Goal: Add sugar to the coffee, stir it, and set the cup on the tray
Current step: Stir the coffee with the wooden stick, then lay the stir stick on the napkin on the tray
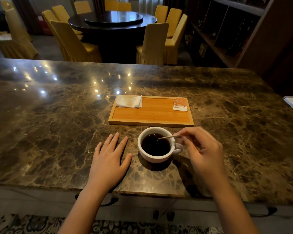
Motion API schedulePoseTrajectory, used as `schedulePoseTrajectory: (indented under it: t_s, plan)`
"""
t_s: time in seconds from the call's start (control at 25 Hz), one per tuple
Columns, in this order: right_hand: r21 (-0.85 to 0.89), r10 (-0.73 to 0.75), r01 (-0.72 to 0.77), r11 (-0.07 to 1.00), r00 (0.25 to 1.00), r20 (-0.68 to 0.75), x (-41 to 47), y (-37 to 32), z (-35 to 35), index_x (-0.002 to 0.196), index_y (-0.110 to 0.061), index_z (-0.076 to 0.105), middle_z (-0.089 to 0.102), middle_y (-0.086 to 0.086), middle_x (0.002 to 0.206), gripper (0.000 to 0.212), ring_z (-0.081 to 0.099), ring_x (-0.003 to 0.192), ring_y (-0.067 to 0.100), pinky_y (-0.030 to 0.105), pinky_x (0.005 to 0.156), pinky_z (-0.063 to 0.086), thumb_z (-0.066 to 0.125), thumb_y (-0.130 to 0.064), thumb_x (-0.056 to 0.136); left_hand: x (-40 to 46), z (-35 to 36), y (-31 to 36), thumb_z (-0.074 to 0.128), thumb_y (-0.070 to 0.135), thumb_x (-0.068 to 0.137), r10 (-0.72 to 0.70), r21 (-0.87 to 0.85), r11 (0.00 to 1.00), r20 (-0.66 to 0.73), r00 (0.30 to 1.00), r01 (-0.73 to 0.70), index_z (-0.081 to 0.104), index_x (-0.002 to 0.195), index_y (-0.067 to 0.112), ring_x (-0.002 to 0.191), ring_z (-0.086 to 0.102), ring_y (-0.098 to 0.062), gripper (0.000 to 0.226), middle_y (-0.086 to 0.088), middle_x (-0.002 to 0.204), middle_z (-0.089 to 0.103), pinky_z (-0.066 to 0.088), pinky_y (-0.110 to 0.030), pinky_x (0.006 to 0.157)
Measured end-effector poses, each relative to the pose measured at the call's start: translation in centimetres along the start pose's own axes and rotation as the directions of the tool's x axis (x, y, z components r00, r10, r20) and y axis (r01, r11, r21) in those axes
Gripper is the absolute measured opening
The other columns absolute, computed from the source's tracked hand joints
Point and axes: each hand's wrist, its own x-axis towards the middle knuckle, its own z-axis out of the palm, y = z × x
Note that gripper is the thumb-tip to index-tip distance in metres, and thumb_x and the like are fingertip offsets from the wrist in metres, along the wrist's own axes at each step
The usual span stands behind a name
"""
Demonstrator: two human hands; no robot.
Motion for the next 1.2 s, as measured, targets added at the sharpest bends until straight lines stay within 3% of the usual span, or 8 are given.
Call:
schedulePoseTrajectory:
  t_s: [0.12, 0.28, 0.44, 0.6, 0.84, 1.2]
  plan:
    - [-0.098, -0.083, 0.091, 0.991, 0.993, 0.088, -0.2, -0.3, -1.2, 0.092, -0.013, 0.064, 0.062, -0.006, 0.087, 0.014, 0.056, 0.085, -0.001, 0.01, 0.07, 0.045, 0.056, -0.005, 0.084, 0.0, 0.0, 0.0, 0.025, 0.056, 0.088, 0.002, 0.002, 1.0, -0.003, 1.0, -0.002, 0.015, 0.142, 0.036, 0.142, 0.0, -0.01, 0.058, 0.003, 0.155, 0.01, 0.002, -0.041, 0.115]
    - [-0.026, -0.058, 0.061, 0.998, 0.99, 0.129, -0.8, -0.9, -0.5, 0.09, -0.015, 0.065, 0.06, -0.013, 0.085, 0.014, 0.057, 0.083, -0.004, 0.007, 0.069, 0.044, 0.056, -0.008, 0.082, 0.0, 0.0, 0.0, 0.026, 0.056, 0.088, -0.001, 0.001, 1.0, -0.002, 1.0, 0.001, 0.015, 0.142, 0.036, 0.142, 0.0, -0.01, 0.058, 0.003, 0.156, 0.01, 0.002, -0.041, 0.115]
    - [0.07, -0.007, 0.001, 0.998, 0.997, 0.077, -0.7, -0.9, 1.5, 0.091, -0.013, 0.067, 0.067, -0.004, 0.088, 0.016, 0.061, 0.085, 0.003, 0.014, 0.069, 0.051, 0.062, 0.0, 0.084, 0.1, -0.1, 0.0, 0.027, 0.055, 0.089, 0.002, -0.004, 1.0, 0.004, 1.0, -0.002, 0.015, 0.142, 0.035, 0.142, 0.0, -0.011, 0.058, 0.002, 0.156, 0.009, 0.001, -0.04, 0.115]
    - [0.079, 0.014, -0.013, 0.997, 1.0, -0.011, -0.3, -0.7, 1.7, 0.092, -0.015, 0.066, 0.065, -0.006, 0.087, 0.018, 0.061, 0.084, 0.002, 0.01, 0.069, 0.048, 0.061, 0.001, 0.085, 0.1, -0.1, 0.0, 0.027, 0.054, 0.089, 0.001, -0.003, 1.0, 0.005, 1.0, -0.001, 0.015, 0.143, 0.035, 0.142, -0.001, -0.011, 0.058, 0.002, 0.156, 0.009, 0.002, -0.041, 0.115]
    - [0.387, 0.245, -0.181, 0.904, 0.961, -0.124, 1.0, 0.2, 0.5, 0.095, -0.02, 0.067, 0.07, -0.004, 0.085, 0.019, 0.069, 0.078, 0.011, 0.022, 0.067, 0.058, 0.057, -0.005, 0.088, 0.0, 0.0, 0.0, 0.027, 0.055, 0.089, 0.005, -0.005, 1.0, -0.001, 1.0, -0.005, 0.015, 0.142, 0.035, 0.142, -0.001, -0.01, 0.058, 0.003, 0.156, 0.009, 0.002, -0.041, 0.115]
    - [0.336, 0.243, -0.168, 0.927, 0.95, -0.195, 3.6, 0.9, -2.8, 0.098, -0.026, 0.067, 0.07, -0.005, 0.089, 0.021, 0.071, 0.081, 0.012, 0.017, 0.064, 0.057, 0.056, -0.01, 0.09, 0.0, 0.0, -0.1, 0.025, 0.056, 0.089, 0.002, 0.009, 1.0, -0.001, 1.0, -0.002, 0.014, 0.142, 0.036, 0.141, -0.002, -0.01, 0.058, 0.003, 0.156, 0.009, 0.001, -0.04, 0.115]
